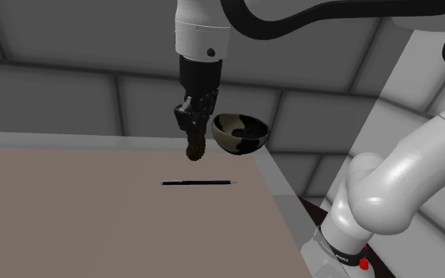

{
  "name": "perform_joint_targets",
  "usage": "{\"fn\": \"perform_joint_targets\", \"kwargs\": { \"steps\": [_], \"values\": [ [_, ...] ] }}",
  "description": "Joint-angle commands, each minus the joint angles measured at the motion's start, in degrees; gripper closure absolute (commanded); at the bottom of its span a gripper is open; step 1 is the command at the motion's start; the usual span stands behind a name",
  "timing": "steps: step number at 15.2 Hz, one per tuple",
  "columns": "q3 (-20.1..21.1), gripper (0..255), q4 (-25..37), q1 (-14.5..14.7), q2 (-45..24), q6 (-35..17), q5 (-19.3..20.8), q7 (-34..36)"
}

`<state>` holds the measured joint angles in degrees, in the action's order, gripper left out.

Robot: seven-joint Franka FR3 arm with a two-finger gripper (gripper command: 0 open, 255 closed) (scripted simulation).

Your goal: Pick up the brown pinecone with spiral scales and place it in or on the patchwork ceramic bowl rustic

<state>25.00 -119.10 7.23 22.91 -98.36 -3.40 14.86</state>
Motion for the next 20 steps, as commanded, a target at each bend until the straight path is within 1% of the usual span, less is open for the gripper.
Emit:
{"fn": "perform_joint_targets", "kwargs": {
  "steps": [1,3,6,7,15,20],
  "values": [
    [-0.1,0,-0.6,-1.7,-0.6,-1.3,-1.3,6.2],
    [-0.4,0,-2.8,-5.2,-0.9,-4.3,-4.4,18.2],
    [-1.1,0,-8.4,-9.8,0.6,-9.9,-9.6,35.2],
    [-1.2,0,-10.0,-10.7,1.2,-11.3,-10.9,38.8],
    [0.4,0,-14.5,-11.0,-0.2,-17.3,-11.5,38.7],
    [0.4,0,-14.5,-11.0,-0.2,-17.3,-11.5,38.7]
  ]
}}
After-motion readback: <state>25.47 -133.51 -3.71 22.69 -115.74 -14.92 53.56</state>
